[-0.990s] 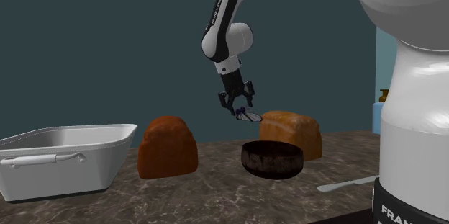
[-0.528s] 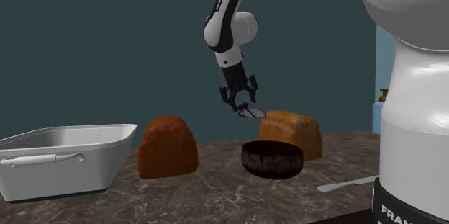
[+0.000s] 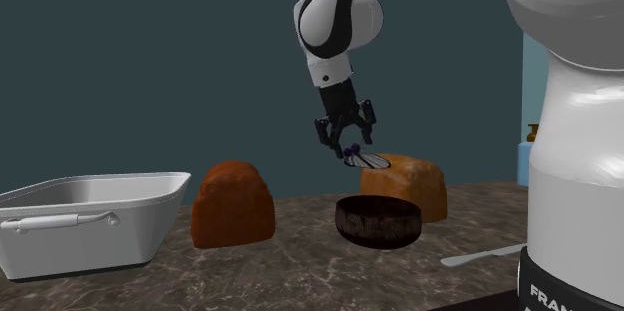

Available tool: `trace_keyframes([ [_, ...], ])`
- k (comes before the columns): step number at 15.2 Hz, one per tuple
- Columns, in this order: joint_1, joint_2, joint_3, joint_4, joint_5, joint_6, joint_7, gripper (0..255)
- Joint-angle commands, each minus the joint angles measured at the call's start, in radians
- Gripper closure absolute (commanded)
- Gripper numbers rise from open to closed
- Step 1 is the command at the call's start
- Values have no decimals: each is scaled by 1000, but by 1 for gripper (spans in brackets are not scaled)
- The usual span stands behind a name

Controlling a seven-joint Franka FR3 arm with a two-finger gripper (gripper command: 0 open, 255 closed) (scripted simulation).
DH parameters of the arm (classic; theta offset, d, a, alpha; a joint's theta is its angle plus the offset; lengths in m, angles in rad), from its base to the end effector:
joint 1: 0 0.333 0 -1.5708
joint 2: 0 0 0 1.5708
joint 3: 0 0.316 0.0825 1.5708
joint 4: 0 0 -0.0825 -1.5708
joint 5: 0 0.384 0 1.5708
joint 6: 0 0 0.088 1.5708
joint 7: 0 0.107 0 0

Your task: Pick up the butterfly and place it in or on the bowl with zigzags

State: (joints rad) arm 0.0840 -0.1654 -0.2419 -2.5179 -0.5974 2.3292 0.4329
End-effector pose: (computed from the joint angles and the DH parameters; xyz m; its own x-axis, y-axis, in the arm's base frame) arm 0.4407 -0.0787 0.3369 0.9862 -0.1520 0.0650 -0.1653 -0.9136 0.3714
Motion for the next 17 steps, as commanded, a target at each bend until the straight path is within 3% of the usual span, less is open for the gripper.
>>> trace_keyframes([
  [1, 0, -86, 10, -87, -22, -10, 27, 255],
  [6, 1, -309, 46, -279, -38, -66, 71, 255],
  [17, -35, -147, 40, -316, -140, 119, 183, 255],
])
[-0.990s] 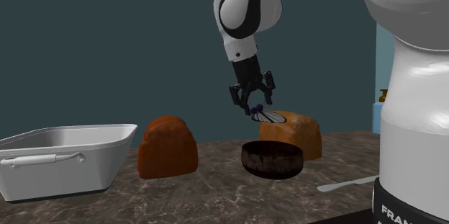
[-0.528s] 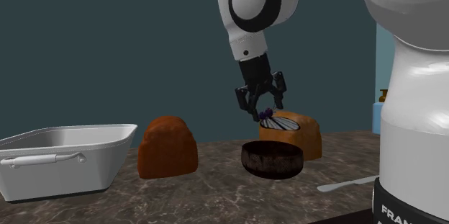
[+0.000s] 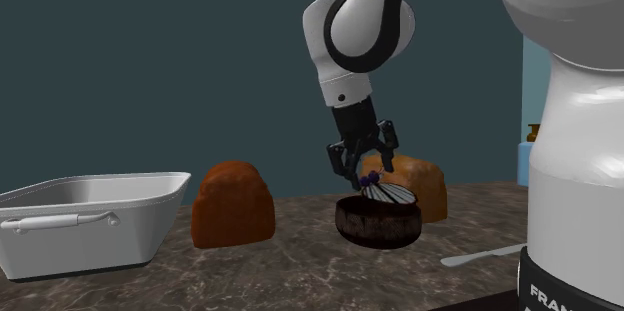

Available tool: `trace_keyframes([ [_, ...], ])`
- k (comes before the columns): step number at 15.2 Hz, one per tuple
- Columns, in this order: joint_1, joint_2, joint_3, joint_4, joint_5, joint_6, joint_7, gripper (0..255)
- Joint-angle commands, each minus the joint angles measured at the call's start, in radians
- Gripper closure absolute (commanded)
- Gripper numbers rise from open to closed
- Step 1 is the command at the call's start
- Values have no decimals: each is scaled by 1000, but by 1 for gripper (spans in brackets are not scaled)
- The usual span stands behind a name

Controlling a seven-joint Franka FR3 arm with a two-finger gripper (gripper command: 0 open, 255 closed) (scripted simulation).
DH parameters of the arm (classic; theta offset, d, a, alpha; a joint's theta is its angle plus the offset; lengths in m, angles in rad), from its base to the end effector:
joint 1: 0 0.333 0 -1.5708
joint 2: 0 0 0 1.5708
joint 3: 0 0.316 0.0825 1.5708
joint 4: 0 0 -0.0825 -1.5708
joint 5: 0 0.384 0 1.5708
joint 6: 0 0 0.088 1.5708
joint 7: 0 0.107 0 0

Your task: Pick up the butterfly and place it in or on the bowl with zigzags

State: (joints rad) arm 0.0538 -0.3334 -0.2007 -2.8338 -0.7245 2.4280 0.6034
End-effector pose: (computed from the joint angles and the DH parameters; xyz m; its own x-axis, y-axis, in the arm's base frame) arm 0.3477 -0.0468 0.2854 0.9863 -0.1518 0.0647 -0.1650 -0.9132 0.3725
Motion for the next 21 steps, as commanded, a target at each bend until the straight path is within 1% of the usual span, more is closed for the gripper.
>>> trace_keyframes([
  [1, -9, 38, -1, -1, -25, 37, 25, 255],
  [3, -16, 70, -1, -3, -48, 68, 50, 255],
  [11, -16, 70, -1, -3, -48, 68, 50, 255],
  [12, -16, 70, -1, -3, -48, 68, 50, 0],
  [17, -16, 70, -1, -3, -48, 68, 50, 0],
  [19, 17, -12, 16, 1, 22, -19, 8, 0],
  [21, 45, -76, 31, 13, 76, -98, -21, 0],
])
